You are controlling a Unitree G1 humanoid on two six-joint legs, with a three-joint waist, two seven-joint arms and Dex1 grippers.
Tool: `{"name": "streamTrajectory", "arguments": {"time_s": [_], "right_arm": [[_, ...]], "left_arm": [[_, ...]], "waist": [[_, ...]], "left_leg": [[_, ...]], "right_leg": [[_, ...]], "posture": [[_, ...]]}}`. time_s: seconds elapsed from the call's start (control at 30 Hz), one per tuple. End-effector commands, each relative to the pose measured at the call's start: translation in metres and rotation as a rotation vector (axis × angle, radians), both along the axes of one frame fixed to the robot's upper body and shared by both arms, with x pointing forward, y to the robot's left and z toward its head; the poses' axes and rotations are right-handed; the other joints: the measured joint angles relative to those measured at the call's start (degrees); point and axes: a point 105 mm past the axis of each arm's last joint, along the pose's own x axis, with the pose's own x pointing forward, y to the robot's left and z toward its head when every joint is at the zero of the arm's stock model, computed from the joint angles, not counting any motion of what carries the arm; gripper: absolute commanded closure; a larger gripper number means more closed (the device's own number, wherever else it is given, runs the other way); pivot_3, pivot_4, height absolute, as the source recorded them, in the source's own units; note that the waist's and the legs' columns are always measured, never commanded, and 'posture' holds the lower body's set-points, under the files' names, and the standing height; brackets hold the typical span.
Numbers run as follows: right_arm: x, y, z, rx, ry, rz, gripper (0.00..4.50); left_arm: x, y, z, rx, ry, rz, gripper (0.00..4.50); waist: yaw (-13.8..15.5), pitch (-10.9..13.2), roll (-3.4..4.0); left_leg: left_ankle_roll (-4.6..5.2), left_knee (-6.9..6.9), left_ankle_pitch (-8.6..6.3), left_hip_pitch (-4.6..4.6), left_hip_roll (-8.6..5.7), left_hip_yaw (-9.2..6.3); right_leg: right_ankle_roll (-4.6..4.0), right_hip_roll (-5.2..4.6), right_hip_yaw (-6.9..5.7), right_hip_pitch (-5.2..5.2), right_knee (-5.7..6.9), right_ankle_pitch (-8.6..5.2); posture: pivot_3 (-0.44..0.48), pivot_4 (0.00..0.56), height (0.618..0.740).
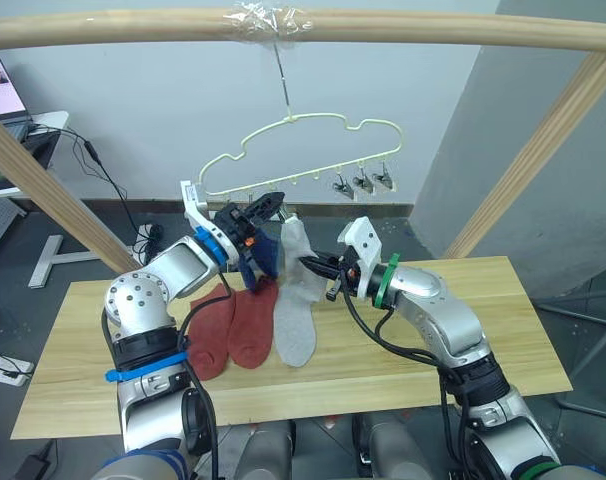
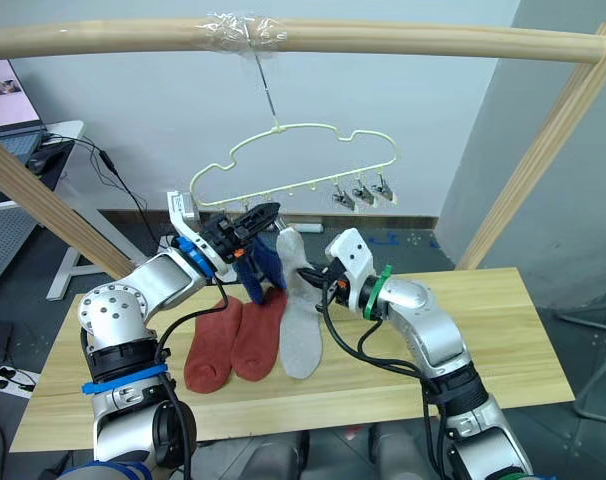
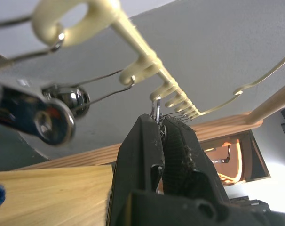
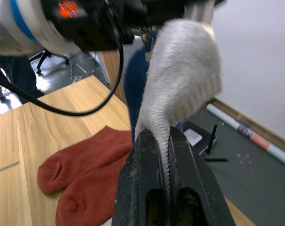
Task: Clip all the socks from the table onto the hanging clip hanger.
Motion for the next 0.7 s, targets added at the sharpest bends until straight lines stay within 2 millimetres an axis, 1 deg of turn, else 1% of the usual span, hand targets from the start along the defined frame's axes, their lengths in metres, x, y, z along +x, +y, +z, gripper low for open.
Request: {"name": "streamTrajectory", "arguments": {"time_s": [0.03, 0.13, 0.2, 0.37, 0.7], "right_arm": [[-0.003, 0.002, 0.016, 0.051, -0.019, 0.033, 4.49], [-0.009, 0.001, 0.010, 0.068, 0.031, 0.048, 4.49], [-0.011, 0.002, 0.011, 0.091, 0.053, 0.051, 4.49], [-0.010, 0.008, 0.026, 0.159, 0.076, 0.067, 4.49], [-0.008, 0.010, 0.041, 0.216, 0.078, 0.085, 4.49]], "left_arm": [[-0.004, 0.000, 0.016, -0.002, -0.065, 0.003, 4.45], [-0.006, 0.002, 0.017, -0.005, -0.068, 0.002, 4.45], [-0.007, 0.001, 0.016, -0.006, -0.070, -0.004, 4.45], [-0.009, 0.000, 0.016, -0.013, -0.070, -0.014, 4.45], [-0.014, -0.002, 0.015, -0.010, -0.074, -0.043, 4.45]], "waist": [[0.00, 0.00, 0.00], [0.02, 0.00, 0.00], [0.06, 0.00, 0.00], [0.08, 0.00, 0.00], [0.26, 0.00, 0.00]], "left_leg": [[0.00, 0.00, 0.00, 0.00, 0.00, 0.00], [-0.01, -0.01, 0.00, 0.01, 0.00, 0.00], [0.00, -0.01, 0.00, 0.01, 0.00, -0.01], [0.00, -0.01, 0.00, 0.00, 0.01, 0.00], [0.00, -0.02, 0.00, -0.02, 0.00, 0.01]], "right_leg": [[0.00, 0.00, -0.01, 0.00, 0.00, 0.00], [0.02, 0.00, -0.01, -0.01, 0.00, -0.01], [0.01, 0.00, -0.01, -0.01, 0.00, -0.01], [0.01, -0.01, 0.01, -0.02, 0.00, -0.01], [-0.01, -0.01, 0.01, -0.04, -0.01, 0.01]], "posture": [[0.076, 0.198, 0.740], [0.082, 0.196, 0.740], [0.082, 0.196, 0.740], [0.081, 0.196, 0.740], [0.082, 0.190, 0.740]]}}
